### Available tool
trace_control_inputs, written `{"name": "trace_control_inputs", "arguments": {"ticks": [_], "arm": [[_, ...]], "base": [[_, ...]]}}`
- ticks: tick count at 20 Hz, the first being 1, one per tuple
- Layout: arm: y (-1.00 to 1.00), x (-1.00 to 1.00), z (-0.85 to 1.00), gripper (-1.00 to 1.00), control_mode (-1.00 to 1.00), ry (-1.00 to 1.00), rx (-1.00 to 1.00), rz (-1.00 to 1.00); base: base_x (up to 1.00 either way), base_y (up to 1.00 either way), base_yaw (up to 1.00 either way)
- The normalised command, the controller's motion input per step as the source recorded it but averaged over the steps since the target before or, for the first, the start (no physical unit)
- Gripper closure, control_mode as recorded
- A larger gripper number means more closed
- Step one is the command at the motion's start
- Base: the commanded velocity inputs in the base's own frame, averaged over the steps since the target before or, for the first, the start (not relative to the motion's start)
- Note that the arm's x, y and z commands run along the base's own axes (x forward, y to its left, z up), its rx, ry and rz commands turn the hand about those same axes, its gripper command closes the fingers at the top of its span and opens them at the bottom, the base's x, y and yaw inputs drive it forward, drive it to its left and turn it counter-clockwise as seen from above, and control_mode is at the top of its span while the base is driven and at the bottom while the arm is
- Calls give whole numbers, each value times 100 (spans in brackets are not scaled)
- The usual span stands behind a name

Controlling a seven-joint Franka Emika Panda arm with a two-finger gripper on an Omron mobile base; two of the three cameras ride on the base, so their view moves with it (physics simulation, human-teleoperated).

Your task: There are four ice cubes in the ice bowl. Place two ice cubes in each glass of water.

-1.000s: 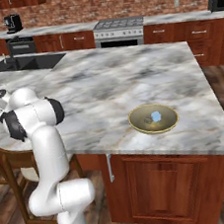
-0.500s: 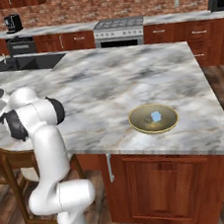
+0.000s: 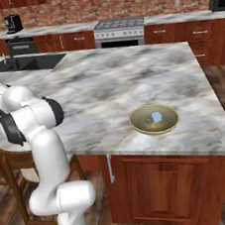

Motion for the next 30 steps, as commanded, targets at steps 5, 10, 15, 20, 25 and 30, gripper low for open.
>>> {"name": "trace_control_inputs", "arguments": {"ticks": [5, 10, 15, 20, 25, 30], "arm": [[-100, -83, -29, -100, -100, 0, 6, -7], [-100, -46, 56, -100, -100, -1, 10, -14], [-100, -16, 89, -100, -100, 5, 4, -20], [-100, -1, 44, -100, -100, 30, 0, -31], [-100, -2, 0, -100, -100, 29, 0, -24], [-100, -1, -4, -100, -100, 19, 1, -12]], "base": [[0, 0, 0], [0, 0, 0], [0, 0, 0], [0, 0, 0], [0, 0, 0], [0, 0, 0]]}}
